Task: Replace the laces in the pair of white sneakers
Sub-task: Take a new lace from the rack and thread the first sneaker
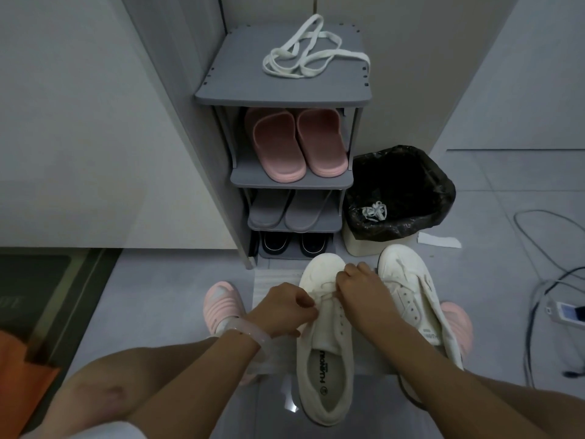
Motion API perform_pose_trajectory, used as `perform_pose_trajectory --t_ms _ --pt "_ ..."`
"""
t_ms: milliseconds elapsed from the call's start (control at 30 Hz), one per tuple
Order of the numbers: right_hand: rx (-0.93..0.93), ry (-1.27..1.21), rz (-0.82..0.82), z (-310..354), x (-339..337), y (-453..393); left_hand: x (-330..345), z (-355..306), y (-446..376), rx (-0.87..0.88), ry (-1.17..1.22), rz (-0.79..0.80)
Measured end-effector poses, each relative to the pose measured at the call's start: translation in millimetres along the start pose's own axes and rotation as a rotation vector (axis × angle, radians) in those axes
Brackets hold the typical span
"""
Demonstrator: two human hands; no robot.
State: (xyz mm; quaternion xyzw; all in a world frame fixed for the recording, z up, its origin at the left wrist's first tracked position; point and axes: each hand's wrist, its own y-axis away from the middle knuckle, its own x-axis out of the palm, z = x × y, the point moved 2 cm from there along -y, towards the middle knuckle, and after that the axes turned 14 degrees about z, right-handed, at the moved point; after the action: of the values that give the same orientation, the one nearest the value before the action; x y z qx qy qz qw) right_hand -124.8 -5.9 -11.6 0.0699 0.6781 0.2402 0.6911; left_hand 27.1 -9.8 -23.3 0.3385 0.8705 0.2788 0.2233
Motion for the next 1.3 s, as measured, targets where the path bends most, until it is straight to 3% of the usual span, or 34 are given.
perform_pose_trajectory --t_ms 233,367,467,667,867,1033,1167,1300 --pt "0.413 -0.069 -0.081 -71.4 -21.1 20.5 -0.7 2.6 1.3 0.030 -0.019 -0.020" --pt "0.088 -0.419 -0.064 -32.4 -18.6 10.5 -3.1 5.5 2.2 0.057 -0.098 -0.056" --pt "-0.080 -0.234 0.048 -0.1 -7.8 0.2 -2.5 7.8 3.1 0.067 -0.199 -0.090" --pt "-0.007 -0.034 0.018 6.3 -1.8 -2.9 -2.0 7.3 -0.6 0.088 -0.299 -0.118" --pt "-0.032 -0.125 0.029 3.4 0.7 6.9 -0.6 -2.8 -12.2 0.159 -0.302 -0.284" --pt "0.022 -0.226 0.067 2.6 4.3 15.1 1.8 -8.3 -20.9 0.116 -0.341 -0.295" --pt "0.041 -0.391 0.075 -4.5 2.5 15.2 4.5 -10.4 -21.6 0.175 -0.532 -0.247" --pt "0.035 -0.429 0.124 -5.2 4.6 15.3 0.5 -3.3 -22.2 0.153 -0.222 -0.239"
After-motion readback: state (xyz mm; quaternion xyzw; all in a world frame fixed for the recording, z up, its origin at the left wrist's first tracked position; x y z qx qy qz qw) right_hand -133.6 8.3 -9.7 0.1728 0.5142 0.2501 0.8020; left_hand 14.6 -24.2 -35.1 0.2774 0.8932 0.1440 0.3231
